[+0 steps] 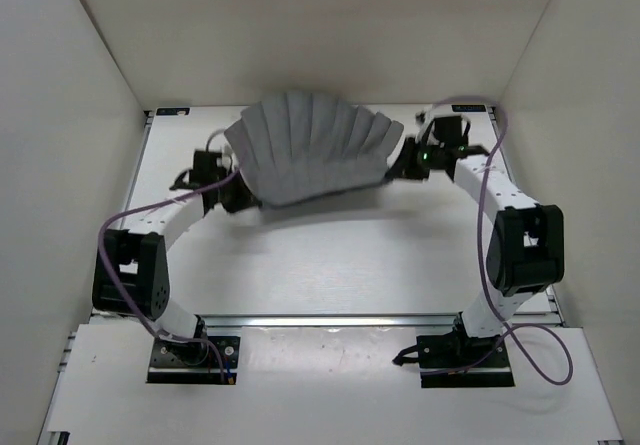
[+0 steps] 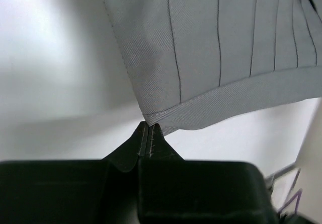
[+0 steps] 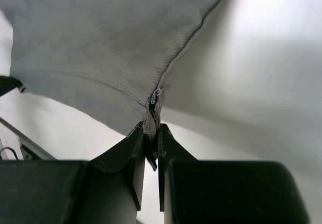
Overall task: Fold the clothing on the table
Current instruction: Flatten the skirt out, then fold the skirt
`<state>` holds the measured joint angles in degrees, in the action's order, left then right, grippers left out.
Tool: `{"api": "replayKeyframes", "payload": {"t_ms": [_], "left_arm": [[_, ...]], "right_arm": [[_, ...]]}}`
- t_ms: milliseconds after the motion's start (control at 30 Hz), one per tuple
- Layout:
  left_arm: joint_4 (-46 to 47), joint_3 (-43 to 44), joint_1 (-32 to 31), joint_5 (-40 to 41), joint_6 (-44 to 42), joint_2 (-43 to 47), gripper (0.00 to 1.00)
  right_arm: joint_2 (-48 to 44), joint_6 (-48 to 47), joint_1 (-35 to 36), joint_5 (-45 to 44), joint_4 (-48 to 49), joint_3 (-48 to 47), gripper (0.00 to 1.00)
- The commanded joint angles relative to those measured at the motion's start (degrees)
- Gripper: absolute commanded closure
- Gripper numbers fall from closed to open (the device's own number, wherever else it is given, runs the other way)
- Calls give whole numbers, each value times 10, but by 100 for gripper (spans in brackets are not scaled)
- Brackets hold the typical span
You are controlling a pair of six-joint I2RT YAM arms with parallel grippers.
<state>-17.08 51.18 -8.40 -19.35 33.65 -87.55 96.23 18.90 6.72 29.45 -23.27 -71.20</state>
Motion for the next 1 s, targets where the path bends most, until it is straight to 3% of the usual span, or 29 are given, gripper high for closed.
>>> {"api": "replayKeyframes", "payload": {"t_ms": [0,267,433,600,767,967], "left_arm": [[84,-97,-35,-14,27,67,100],[48,-229,-80,-2,34,176,100],[-25,-262,-72,25,27,285,100],[-108,-260,-79,33,28,384,100],[-196,-203,-59,9,20,474,100],[-288,-120,-65,10,7,508,100]], "right_arm": [[-45,49,18,-30,51,100,100],[-215,105,88,-112,3,286,100],[-336,148,116,-95,-29,391,100],[-437,133,95,-70,-105,396,100],[-520,55,9,-27,-218,319,100],[-573,17,-5,-26,-301,274,100]]}}
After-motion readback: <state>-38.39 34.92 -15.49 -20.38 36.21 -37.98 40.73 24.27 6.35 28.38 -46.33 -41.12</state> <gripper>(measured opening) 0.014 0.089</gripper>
